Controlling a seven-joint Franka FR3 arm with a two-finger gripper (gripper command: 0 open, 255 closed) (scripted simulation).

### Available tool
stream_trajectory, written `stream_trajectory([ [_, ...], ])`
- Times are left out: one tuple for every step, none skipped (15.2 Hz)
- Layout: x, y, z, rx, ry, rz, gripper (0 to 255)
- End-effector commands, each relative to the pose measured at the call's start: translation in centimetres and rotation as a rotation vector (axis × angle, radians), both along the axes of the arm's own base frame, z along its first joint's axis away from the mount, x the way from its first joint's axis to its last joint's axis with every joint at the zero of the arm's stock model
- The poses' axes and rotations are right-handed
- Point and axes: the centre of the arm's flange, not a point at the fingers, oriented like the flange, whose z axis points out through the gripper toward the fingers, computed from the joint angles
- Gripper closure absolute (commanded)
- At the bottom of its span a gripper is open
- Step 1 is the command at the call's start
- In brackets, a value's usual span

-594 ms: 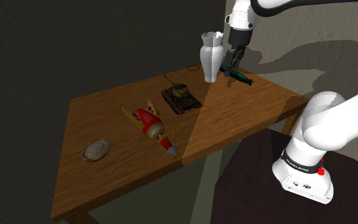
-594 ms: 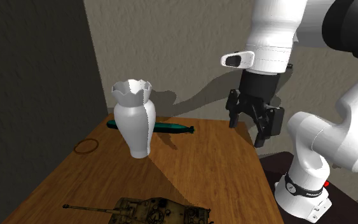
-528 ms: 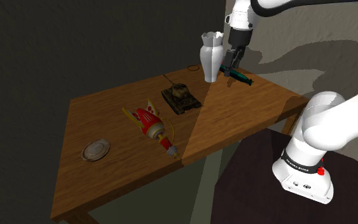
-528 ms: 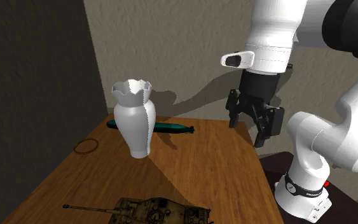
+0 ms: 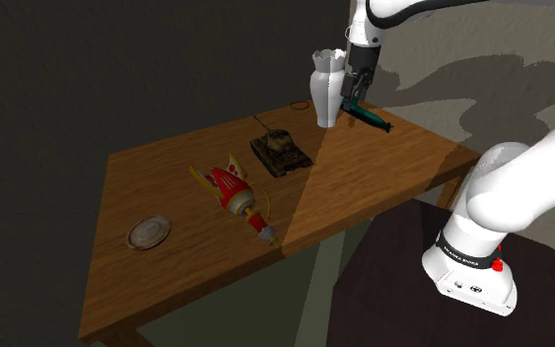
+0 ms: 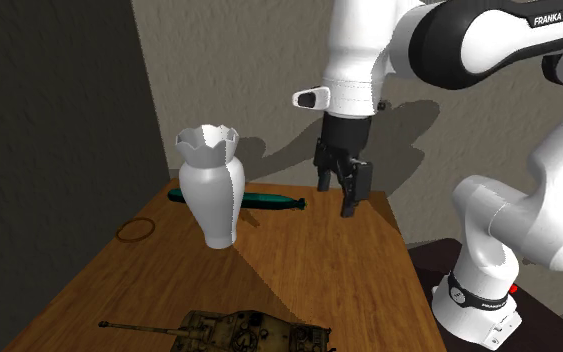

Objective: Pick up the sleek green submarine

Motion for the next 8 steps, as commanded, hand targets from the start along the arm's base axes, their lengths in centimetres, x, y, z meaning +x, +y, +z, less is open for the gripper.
stream_trajectory([
  [1.3, -2.2, -0.5, -0.001, 0.008, -0.021, 0],
  [1.9, -3.3, -0.8, -0.002, 0.012, -0.032, 0],
  [2.6, -4.5, -1.1, -0.002, 0.017, -0.042, 0],
  [3.2, -5.6, -1.4, -0.003, 0.021, -0.053, 0],
  [3.7, -6.8, -1.6, -0.003, 0.025, -0.064, 0],
  [4.3, -8.0, -1.9, -0.003, 0.029, -0.074, 0],
  [4.9, -9.1, -2.2, -0.004, 0.033, -0.085, 0],
  [5.4, -10.3, -2.5, -0.004, 0.037, -0.095, 0],
])
